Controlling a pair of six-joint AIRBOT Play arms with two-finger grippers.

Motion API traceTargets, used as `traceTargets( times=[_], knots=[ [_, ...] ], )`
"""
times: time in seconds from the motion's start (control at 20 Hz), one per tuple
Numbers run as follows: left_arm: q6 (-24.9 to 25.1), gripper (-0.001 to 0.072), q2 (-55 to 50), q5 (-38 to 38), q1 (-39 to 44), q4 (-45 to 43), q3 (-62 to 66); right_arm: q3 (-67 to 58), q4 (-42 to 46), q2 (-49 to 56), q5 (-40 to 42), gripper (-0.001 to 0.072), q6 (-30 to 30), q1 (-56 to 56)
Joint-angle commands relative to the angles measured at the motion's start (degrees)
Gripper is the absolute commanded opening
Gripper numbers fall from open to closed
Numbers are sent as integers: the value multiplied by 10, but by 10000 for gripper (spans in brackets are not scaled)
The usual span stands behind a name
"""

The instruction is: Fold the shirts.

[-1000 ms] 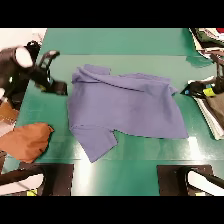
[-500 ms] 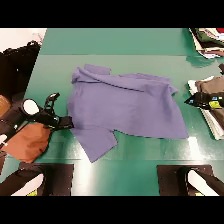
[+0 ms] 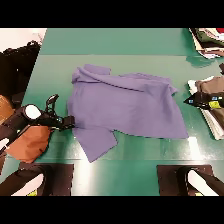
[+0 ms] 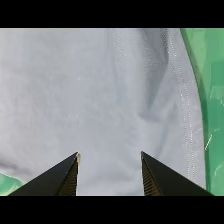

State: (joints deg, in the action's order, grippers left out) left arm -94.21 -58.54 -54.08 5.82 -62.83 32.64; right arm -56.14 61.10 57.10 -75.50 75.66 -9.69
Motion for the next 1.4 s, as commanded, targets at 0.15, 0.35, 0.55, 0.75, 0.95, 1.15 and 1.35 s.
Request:
traceTargets(
  times=[0.15, 0.35, 0.55, 0.75, 0.95, 1.15, 1.35],
  knots=[
    [28, 24, 15, -13, 0, 11, 30, 17, 7, -1, -63, 438, -19, -55],
    [47, 24, 26, -40, 0, 14, 74, 118, 71, 1, -68, 463, -23, -172],
    [47, 24, 26, -35, 0, 16, 75, 211, 74, 29, -37, 459, -23, -247],
    [47, 24, 26, -35, 0, 16, 75, 234, 44, 76, -2, 445, -23, -219],
    [47, 24, 26, -36, 0, 16, 75, 206, 27, 110, 41, 424, -22, -153],
    [46, 24, 26, -37, 0, 17, 76, 171, 24, 116, 40, 14, -22, -102],
    [47, 24, 38, -76, 0, 13, 160, 104, 23, 48, 37, 13, -22, -59]
  ],
)
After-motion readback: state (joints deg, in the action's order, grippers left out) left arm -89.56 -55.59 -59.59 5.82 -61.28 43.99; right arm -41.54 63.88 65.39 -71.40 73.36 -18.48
